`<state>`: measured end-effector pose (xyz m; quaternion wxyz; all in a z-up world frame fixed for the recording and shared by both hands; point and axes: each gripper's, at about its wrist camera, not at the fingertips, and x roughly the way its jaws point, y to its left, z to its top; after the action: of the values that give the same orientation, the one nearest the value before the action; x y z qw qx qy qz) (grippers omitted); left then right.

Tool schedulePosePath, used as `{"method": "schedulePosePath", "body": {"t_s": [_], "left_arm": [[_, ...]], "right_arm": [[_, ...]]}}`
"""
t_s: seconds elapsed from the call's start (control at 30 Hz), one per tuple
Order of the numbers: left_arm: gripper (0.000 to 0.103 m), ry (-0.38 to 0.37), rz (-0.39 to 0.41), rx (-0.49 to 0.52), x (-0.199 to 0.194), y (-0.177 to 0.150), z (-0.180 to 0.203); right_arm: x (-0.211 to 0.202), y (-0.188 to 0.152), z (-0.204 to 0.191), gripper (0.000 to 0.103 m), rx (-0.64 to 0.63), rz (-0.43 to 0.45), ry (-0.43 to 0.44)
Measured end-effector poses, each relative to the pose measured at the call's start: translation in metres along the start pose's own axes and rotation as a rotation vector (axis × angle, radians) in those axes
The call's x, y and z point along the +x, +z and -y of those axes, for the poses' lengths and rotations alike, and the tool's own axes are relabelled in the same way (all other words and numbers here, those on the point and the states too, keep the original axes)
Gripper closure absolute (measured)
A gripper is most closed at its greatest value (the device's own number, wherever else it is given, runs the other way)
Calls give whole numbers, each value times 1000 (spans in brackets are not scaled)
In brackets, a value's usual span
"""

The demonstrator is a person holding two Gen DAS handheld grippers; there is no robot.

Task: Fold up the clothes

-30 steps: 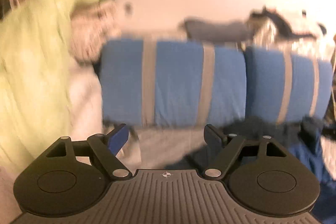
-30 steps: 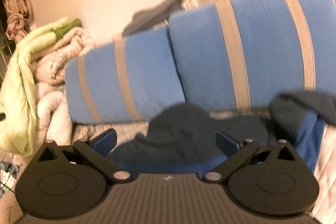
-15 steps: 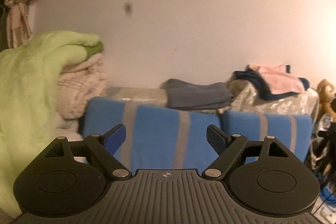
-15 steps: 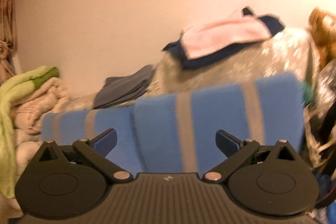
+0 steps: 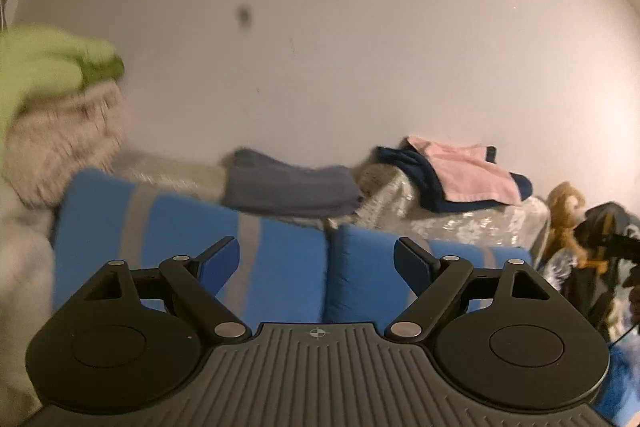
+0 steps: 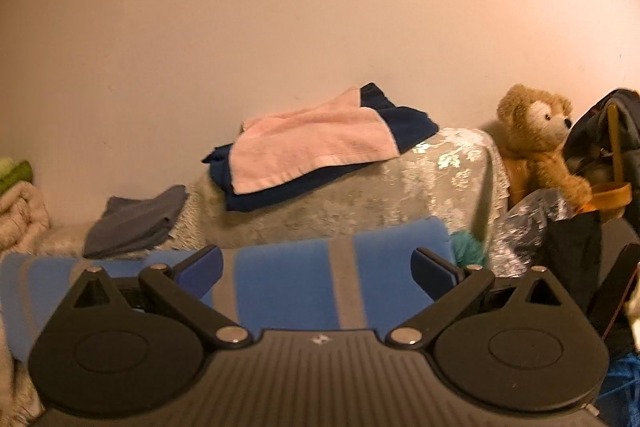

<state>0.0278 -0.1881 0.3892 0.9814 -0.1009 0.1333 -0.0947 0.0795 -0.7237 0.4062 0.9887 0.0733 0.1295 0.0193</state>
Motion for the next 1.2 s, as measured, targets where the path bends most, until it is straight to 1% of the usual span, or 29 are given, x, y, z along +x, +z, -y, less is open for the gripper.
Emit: {"method": "schedulePosePath", "body": {"t_s": [0.1, 0.23, 0.3, 0.43, 0.6, 0.77, 0.8, 0.87, 0.9, 0.93, 1.03, 1.1, 1.2], "left_arm": [[18, -28, -51, -51, 18, -32, 11], [18, -63, -116, -93, 40, -79, 29], [18, -76, -155, -89, 53, -103, 40], [18, -100, -208, -81, 77, -150, 65], [18, -115, -229, -69, 99, -201, 83], [18, -135, -254, -72, 118, -246, 83], [18, -137, -254, -77, 120, -253, 81], [18, -117, -271, -84, 123, -262, 74], [18, -86, -292, -86, 125, -262, 72], [18, -72, -296, -91, 125, -262, 70], [18, -90, -271, -81, 120, -258, 67], [18, -93, -268, -67, 117, -257, 67], [18, -102, -277, -80, 116, -256, 65]], "right_arm": [[-2, -14, 11, 0, -35, -17, -15], [11, -53, 26, 0, -48, -81, -18], [20, -78, 34, 0, -54, -123, -9], [33, -127, 47, 0, -64, -191, 3], [50, -182, 60, 0, -71, -270, 7], [62, -219, 66, 0, -118, -321, 13], [65, -226, 67, 0, -129, -331, 15], [70, -237, 70, 0, -143, -349, 19], [73, -243, 71, 0, -149, -358, 22], [76, -247, 72, 0, -149, -366, 20], [86, -258, 75, 0, -115, -388, 10], [91, -264, 76, 0, -81, -399, 13], [99, -273, 73, 1, -58, -412, 18]]}}
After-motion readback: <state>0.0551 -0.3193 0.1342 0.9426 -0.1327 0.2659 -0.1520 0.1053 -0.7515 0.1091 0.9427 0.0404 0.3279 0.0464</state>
